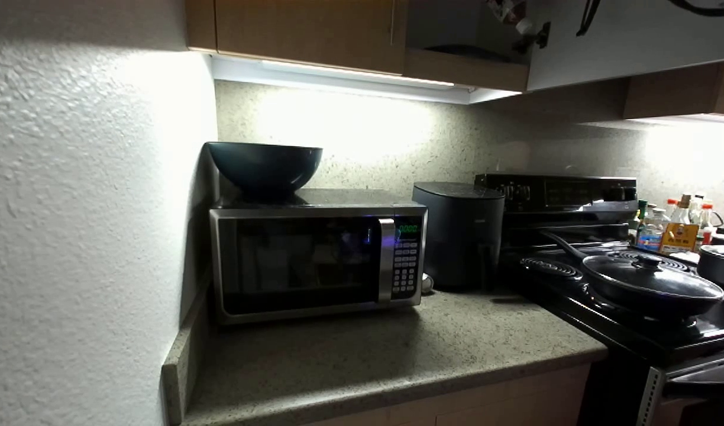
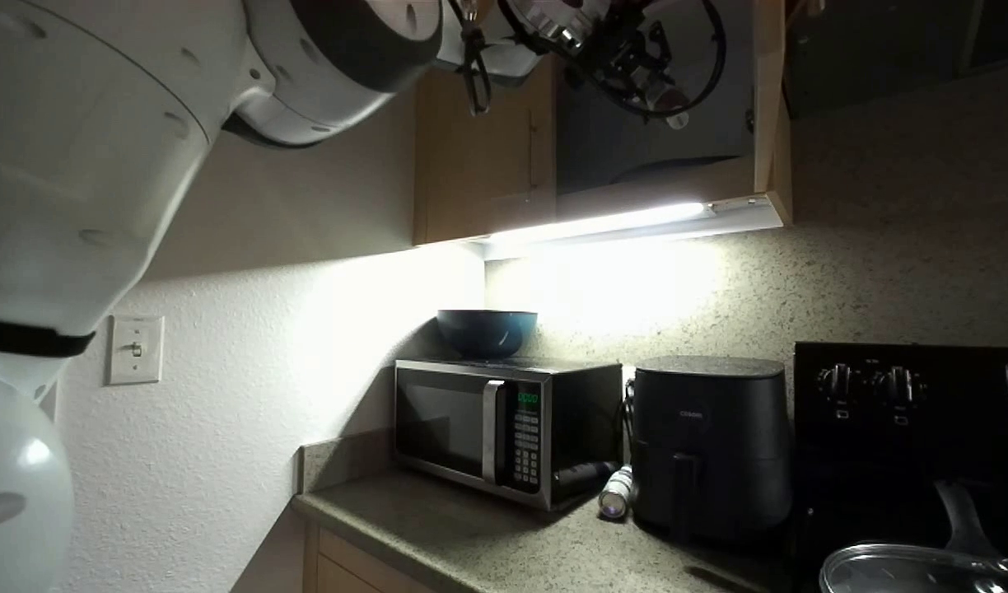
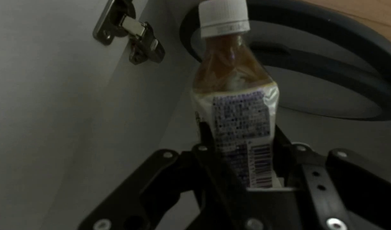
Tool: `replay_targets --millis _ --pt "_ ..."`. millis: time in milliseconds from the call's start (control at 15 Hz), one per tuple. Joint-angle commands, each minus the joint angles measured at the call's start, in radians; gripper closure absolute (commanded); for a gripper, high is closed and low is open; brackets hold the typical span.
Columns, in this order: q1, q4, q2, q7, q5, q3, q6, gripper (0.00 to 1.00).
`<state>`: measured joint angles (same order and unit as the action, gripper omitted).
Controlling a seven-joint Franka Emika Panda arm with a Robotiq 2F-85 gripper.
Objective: Put the bottle in the top cabinet
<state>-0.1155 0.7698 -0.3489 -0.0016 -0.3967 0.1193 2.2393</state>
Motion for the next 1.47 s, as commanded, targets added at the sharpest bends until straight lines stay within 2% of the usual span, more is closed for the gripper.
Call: replay_targets --millis 0,333,400,600,933,1000,1400 --pt "0.0 -0.04 -0.026 -0.007 0.001 0.0 -0.011 0.56" --pt "-0.003 -0.111 -0.074 -0.012 0.001 0.0 -0.018 0.56" --pt "-0.003 -0.112 -0.074 -0.012 0.001 0.0 -0.019 0.81" --pt "-0.034 -0.157 -0.1 -0.121 0.049 -0.033 0.016 0.81" --pt "-0.099 -0.223 -0.142 -0.352 0.217 -0.124 0.016 0.81" --pt "-0.093 -0.285 -0.177 -0.402 0.265 -0.115 -0.013 0.81" --pt "-0.147 -0.413 -0.264 -0.573 0.525 -0.238 -0.166 0.81"
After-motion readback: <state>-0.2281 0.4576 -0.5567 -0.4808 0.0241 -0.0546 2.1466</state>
